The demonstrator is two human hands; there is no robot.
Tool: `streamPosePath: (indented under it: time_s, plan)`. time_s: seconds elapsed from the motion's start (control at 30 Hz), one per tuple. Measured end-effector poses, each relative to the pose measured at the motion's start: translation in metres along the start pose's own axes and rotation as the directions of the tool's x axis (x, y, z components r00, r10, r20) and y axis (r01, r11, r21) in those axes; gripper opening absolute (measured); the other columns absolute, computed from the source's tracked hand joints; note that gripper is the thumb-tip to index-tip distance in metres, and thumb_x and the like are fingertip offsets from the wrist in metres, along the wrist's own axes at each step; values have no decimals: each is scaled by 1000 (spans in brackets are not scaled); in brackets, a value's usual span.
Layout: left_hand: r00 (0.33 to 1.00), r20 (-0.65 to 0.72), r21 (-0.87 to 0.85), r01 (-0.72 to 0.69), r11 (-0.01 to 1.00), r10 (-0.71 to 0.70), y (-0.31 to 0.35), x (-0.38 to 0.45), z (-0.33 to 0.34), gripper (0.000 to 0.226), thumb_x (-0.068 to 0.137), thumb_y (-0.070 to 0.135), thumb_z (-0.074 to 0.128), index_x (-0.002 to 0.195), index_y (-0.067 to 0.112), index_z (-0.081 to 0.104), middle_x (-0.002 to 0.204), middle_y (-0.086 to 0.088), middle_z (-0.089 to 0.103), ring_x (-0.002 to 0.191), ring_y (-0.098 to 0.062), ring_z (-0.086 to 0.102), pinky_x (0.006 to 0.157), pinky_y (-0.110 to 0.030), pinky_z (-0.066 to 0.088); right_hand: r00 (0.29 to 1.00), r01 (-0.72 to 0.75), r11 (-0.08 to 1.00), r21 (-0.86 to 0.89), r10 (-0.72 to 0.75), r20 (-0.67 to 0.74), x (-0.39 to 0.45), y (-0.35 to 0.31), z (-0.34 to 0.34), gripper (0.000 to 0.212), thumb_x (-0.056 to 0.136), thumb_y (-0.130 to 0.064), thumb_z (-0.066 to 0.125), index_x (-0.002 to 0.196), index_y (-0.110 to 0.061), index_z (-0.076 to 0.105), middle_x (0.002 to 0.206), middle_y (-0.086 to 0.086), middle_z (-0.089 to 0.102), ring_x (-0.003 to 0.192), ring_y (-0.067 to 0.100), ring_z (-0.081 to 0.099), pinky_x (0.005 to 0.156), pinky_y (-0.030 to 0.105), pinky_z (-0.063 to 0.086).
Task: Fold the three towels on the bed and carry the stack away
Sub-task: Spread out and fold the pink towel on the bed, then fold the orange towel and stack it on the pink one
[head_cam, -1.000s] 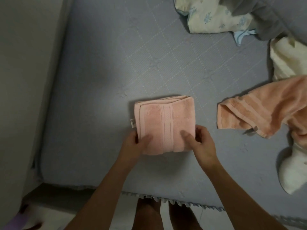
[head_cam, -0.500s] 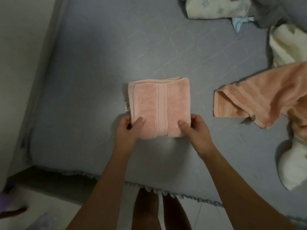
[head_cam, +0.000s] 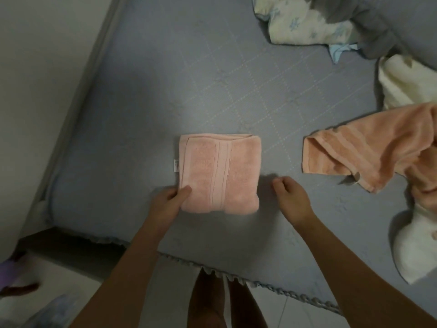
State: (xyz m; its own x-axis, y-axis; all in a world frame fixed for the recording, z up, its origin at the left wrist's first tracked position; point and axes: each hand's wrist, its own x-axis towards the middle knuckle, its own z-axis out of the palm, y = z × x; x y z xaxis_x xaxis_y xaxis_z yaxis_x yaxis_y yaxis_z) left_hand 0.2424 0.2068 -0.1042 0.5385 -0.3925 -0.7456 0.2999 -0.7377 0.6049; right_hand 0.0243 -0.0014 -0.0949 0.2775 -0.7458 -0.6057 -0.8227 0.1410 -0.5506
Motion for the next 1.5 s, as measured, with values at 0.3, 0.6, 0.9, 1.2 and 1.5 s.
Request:
streamPosePath:
  time_s: [0.3,0.6,0.9,1.2,1.5]
  plan:
    - [992,30,-205,130,970,-126,59,39,6,56,71,69,68,100,21,73,90,4,79,83,-14,75,62,-26,58,926,-370,852,371,305,223,12,-62,43,66,86,-63,50,131,-14,52,120,3,62,103,23,58,85,40,45]
    - [990,-107,-205,64,977,-87,83,40,-85,48,83,60,63,97,17,75,93,-1,79,83,-14,75,66,-29,58,940,-277,818,504,121,320,1,-136,83,35,85,-42,65,111,-19,65,111,6,71,98,23,67,89,44,55]
    - [782,-412,585,-165,794,467,102,62,-133,54,93,22,61,140,-1,46,142,-27,48,132,-40,44,111,-43,34,975,-103,966,236,51,214,16,-212,162,35,89,-27,55,122,-14,58,109,4,67,101,23,62,90,37,50]
    - [870,-33,578,-385,719,492,66,-29,-4,47,87,6,62,133,3,56,153,-20,39,145,-37,28,115,-52,31,992,-124,962,245,111,63,-17,-110,69,17,92,-21,59,84,-36,61,81,-7,68,78,13,66,73,26,51]
    - [814,475,564,-573,595,334,125,-28,184,49,94,24,55,142,15,47,146,-8,48,130,-28,49,109,-37,36,860,-267,826,496,437,-264,4,35,-129,8,89,-19,57,86,-26,60,85,6,66,85,29,64,78,45,51]
